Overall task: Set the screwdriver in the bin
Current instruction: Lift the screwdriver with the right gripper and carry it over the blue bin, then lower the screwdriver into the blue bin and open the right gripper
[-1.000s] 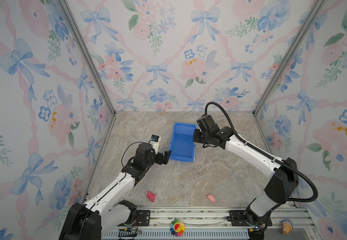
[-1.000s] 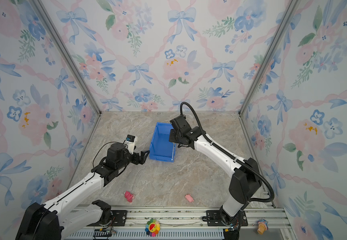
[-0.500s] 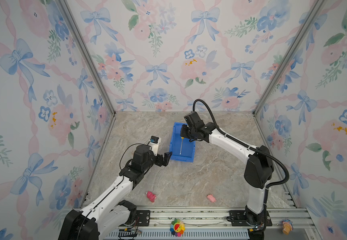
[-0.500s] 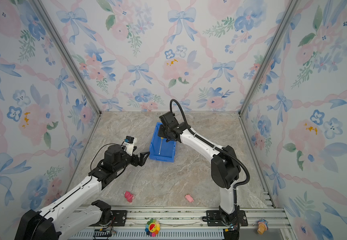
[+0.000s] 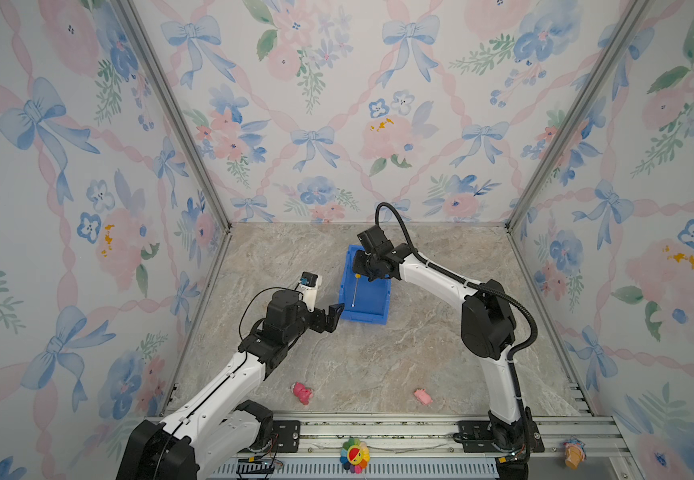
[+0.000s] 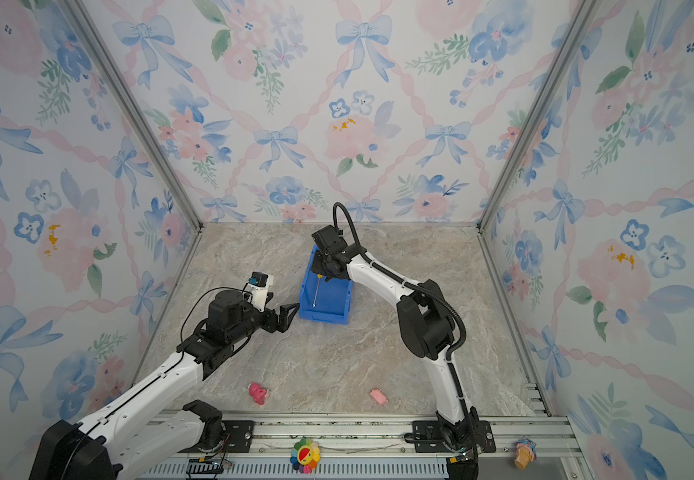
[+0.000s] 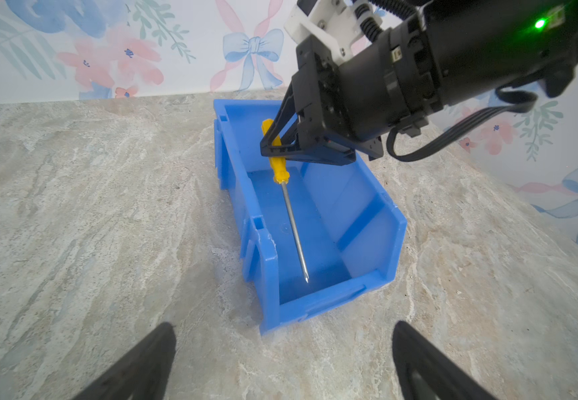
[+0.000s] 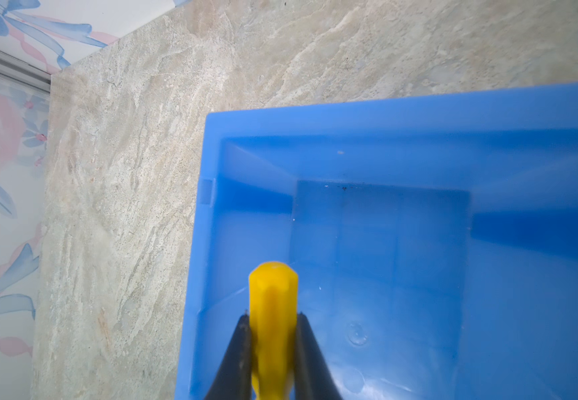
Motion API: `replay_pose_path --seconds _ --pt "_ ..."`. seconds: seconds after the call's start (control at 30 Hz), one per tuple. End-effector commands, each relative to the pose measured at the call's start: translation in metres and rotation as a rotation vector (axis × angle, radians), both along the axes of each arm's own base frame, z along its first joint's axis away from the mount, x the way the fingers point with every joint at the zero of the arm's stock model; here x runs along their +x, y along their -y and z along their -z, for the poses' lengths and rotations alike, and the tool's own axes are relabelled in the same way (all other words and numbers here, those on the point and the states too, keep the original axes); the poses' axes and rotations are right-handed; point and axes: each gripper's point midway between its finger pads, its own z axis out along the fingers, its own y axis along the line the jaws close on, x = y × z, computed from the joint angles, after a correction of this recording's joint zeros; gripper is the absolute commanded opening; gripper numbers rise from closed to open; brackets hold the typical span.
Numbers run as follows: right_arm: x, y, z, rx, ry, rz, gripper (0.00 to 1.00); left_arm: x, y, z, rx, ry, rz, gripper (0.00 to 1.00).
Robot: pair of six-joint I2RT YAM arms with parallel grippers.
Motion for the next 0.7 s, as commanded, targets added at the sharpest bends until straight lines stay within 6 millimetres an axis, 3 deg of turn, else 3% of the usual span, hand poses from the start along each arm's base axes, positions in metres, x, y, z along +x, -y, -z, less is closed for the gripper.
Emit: replay_pose_path --seconds 0.0,0.67 --pt "0.008 0.006 0.007 -0.021 -0.015 0.025 0.04 -0.002 -0.001 0.003 0.003 0.002 0.011 0.98" --pt "0.021 0.001 0.063 -0.096 -0.091 0.042 0.1 -0.001 -0.001 0.003 0.001 0.006 0.013 0.98"
